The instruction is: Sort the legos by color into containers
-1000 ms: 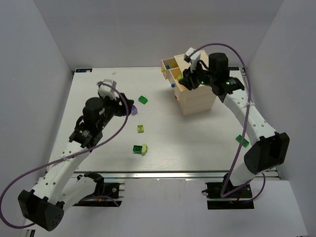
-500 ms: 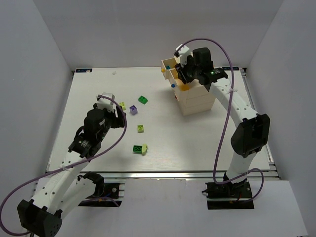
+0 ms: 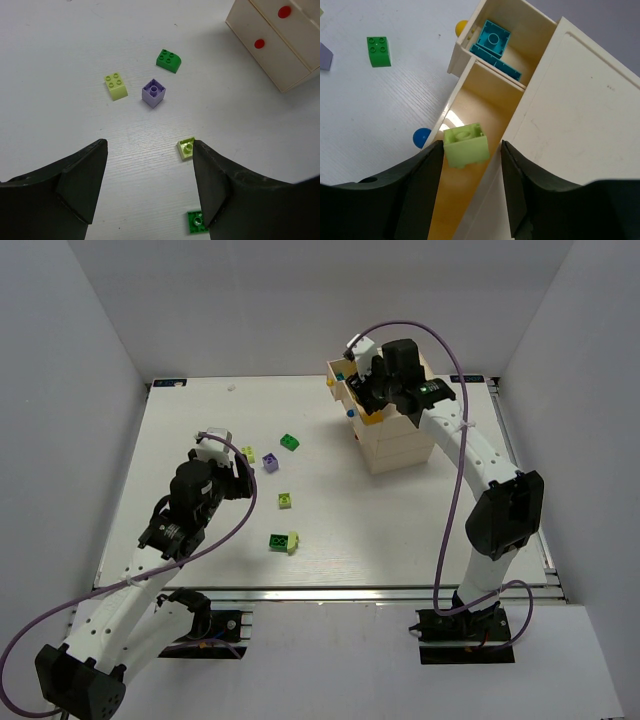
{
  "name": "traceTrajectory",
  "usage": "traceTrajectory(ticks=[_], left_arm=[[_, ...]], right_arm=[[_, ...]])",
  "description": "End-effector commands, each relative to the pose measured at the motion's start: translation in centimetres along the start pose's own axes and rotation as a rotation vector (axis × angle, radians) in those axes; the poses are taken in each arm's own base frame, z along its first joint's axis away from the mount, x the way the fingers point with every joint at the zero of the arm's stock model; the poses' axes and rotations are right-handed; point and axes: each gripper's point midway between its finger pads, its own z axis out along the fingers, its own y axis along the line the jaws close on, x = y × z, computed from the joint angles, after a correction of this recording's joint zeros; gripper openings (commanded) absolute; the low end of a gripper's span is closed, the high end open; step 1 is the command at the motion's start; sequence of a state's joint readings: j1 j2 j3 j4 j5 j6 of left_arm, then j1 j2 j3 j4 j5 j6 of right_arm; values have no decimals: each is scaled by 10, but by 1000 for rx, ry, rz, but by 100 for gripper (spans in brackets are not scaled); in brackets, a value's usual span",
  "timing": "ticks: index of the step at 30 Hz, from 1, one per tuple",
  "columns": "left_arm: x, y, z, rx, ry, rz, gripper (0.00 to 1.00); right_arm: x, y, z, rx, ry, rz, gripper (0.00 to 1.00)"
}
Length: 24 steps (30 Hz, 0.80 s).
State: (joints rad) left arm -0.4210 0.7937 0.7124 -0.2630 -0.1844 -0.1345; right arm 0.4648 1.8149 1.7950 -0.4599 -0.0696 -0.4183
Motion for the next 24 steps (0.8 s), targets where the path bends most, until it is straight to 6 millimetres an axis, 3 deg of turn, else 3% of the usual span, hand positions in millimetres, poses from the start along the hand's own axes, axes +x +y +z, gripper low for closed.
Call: traceTrajectory(ticks=[1, 5, 9, 12, 14, 15, 16, 17, 19, 20, 21, 23, 24], left_arm=[[-3, 3, -3, -13, -10, 6, 79], [0, 3, -2, -9, 0, 7, 79], [1, 2, -1, -4, 4, 9, 79], [5, 1, 2, -3, 17, 1, 78], [8, -2, 5, 4, 26, -15, 70], [13, -3, 9, 4, 44, -18, 63], [16, -5, 12, 8, 59, -37, 41], [19, -5, 15, 4, 72, -45, 29], [34, -5, 26, -25, 149, -76, 8], [38, -2, 29, -52, 170, -86, 0], [37, -1, 34, -69, 186, -96, 0], [55, 5, 45, -123, 267, -127, 0], [59, 8, 53, -153, 299, -154, 9]], right_arm=[[-4, 0, -4, 19, 2, -37, 56], [-7, 2, -6, 28, -3, -49, 68], [-14, 3, -9, 34, -17, -48, 68], [-23, -2, -15, 53, -47, -41, 63], [-33, -5, -24, 75, -78, -31, 57], [-40, -17, -33, 133, -95, -20, 55], [-45, -21, -38, 155, -109, -14, 52], [-50, -29, -45, 190, -123, -8, 50], [-67, -39, -65, 244, -184, 0, 46], [-66, -42, -69, 268, -189, 13, 44], [-74, -47, -78, 293, -223, 14, 43], [-85, -50, -104, 323, -278, 22, 42], [-87, -49, -121, 337, -314, 28, 43]])
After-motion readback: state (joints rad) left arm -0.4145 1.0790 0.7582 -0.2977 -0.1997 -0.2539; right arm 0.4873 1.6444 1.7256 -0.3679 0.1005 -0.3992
